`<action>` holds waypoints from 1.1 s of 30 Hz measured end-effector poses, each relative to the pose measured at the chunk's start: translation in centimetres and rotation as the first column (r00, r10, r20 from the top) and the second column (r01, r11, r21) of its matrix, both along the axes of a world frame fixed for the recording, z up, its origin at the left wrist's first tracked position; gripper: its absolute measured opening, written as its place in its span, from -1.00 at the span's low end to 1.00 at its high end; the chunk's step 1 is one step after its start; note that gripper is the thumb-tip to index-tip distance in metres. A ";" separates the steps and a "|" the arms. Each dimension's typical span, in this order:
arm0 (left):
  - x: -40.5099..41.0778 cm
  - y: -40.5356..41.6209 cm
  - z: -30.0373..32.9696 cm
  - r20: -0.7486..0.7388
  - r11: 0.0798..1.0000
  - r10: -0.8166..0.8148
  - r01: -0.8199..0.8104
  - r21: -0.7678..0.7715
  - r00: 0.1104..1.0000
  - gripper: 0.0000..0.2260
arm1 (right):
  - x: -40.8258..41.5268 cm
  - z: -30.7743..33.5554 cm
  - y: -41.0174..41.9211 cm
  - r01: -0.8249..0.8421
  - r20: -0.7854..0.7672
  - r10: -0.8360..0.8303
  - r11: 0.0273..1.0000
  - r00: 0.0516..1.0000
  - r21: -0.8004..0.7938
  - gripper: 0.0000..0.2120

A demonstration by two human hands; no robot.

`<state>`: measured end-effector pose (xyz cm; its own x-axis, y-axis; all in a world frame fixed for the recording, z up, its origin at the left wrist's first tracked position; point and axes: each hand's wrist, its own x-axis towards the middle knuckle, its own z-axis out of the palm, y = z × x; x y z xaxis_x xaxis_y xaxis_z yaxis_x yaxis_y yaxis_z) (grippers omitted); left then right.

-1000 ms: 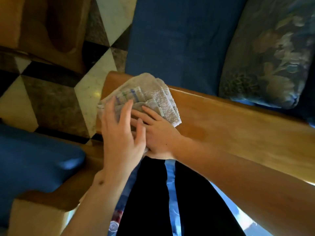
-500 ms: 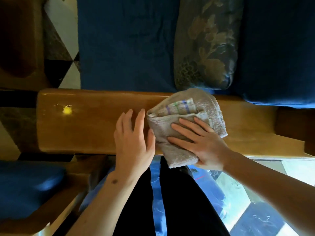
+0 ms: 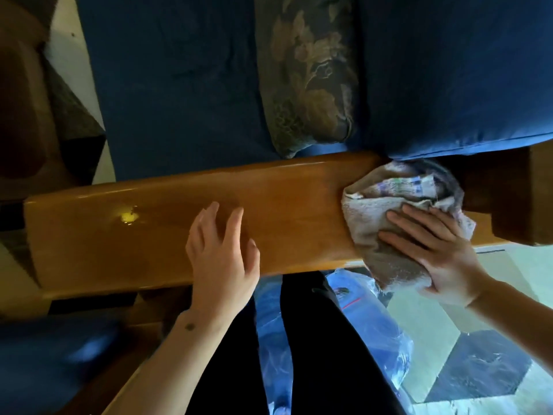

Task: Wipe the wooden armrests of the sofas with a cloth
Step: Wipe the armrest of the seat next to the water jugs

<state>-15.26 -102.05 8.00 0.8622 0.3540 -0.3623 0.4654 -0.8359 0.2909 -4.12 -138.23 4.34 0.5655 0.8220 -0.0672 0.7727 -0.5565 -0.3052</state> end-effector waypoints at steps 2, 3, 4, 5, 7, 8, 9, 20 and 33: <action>-0.8 1.4 0.1 -0.016 0.999 0.024 -0.024 0.023 1.000 -0.50 | -1.9 -0.1 1.8 0.136 -0.002 -0.136 0.990 0.991 0.032 -0.44; -1.1 2.2 0.2 -0.023 0.999 0.043 -0.042 0.031 0.999 -0.50 | -3.0 -0.3 3.1 0.207 0.004 -0.208 0.977 0.978 0.047 -0.45; -1.2 2.8 0.3 -0.032 0.997 0.072 -0.070 0.037 0.997 -0.49 | -4.0 -0.4 4.3 0.271 0.009 -0.272 0.961 0.962 0.051 -0.43; -1.1 3.5 0.3 -0.042 0.994 0.105 -0.103 0.044 0.994 -0.47 | -4.8 -0.5 5.4 0.331 0.013 -0.332 0.943 0.943 0.043 -0.39; -1.2 5.1 0.4 -0.056 0.983 0.180 -0.176 0.059 0.982 -0.44 | -6.4 -0.6 8.0 0.422 0.027 -0.423 0.906 0.906 0.019 -0.37; -1.9 7.0 0.5 -0.064 0.975 0.217 -0.212 0.071 0.974 -0.43 | -7.2 -0.9 10.2 0.461 0.027 -0.462 0.887 0.887 0.019 -0.34; -2.2 7.8 0.6 -0.072 0.969 0.243 -0.238 0.073 0.967 -0.42 | -7.6 -0.7 11.3 0.500 0.017 -0.500 0.866 0.866 0.008 -0.29; -10.9 23.7 1.6 0.044 0.850 0.526 -0.525 -0.039 0.849 -0.47 | -11.8 -0.5 35.7 0.337 0.034 -0.335 0.939 0.942 -0.075 -0.23; -13.2 26.0 2.4 0.222 0.845 0.531 -0.491 -0.213 0.818 -0.54 | -14.3 -0.5 49.1 -0.349 -0.037 0.350 0.937 0.936 0.011 -0.25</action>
<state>-28.51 -76.06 10.37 0.6400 0.7334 -0.2291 0.7038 -0.4400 0.5578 -18.44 -89.17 3.86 0.2396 0.9676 -0.0794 0.9062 -0.2522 -0.3395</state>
